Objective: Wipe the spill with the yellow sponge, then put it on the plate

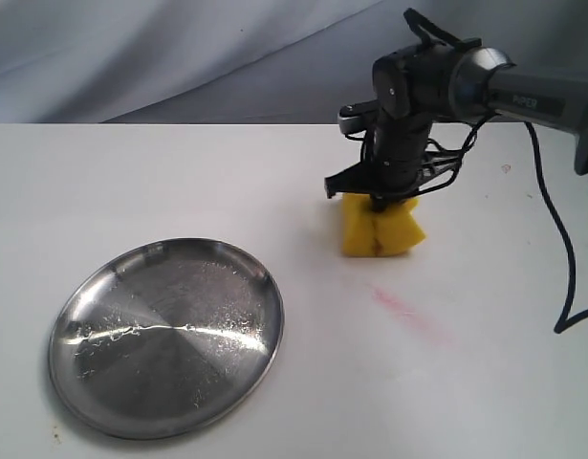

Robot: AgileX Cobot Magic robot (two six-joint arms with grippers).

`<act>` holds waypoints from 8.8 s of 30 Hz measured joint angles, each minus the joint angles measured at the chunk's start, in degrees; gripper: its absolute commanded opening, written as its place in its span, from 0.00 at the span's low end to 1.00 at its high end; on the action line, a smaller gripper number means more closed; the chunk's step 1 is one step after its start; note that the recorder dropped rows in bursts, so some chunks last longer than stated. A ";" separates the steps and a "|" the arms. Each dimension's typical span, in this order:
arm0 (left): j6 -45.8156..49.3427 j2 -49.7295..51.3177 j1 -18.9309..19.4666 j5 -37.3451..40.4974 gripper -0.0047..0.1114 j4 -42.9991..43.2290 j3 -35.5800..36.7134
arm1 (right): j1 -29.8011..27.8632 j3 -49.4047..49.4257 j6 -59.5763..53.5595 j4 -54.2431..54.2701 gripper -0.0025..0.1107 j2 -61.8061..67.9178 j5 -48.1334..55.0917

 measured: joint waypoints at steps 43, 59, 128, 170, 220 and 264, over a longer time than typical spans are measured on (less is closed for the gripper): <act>0.00 0.00 0.00 0.00 0.04 0.00 0.00 | 5.90 0.08 -4.20 12.71 0.02 0.66 -10.14; 0.00 0.00 0.00 0.00 0.04 0.00 0.00 | -0.41 1.83 3.03 -4.57 0.02 -0.48 0.88; 0.00 0.00 0.00 0.00 0.04 0.00 0.00 | 10.24 34.30 -9.99 17.13 0.02 -34.78 -14.73; 0.00 0.00 0.00 0.00 0.04 0.00 0.00 | 22.04 17.96 -10.63 24.88 0.57 -14.67 -15.84; 0.00 0.00 0.00 0.00 0.04 0.00 0.00 | 7.87 81.98 12.41 -1.49 0.02 -66.68 -58.57; 0.00 0.00 0.00 0.00 0.04 0.00 0.00 | -18.69 106.24 -4.70 2.18 0.02 -132.28 -50.20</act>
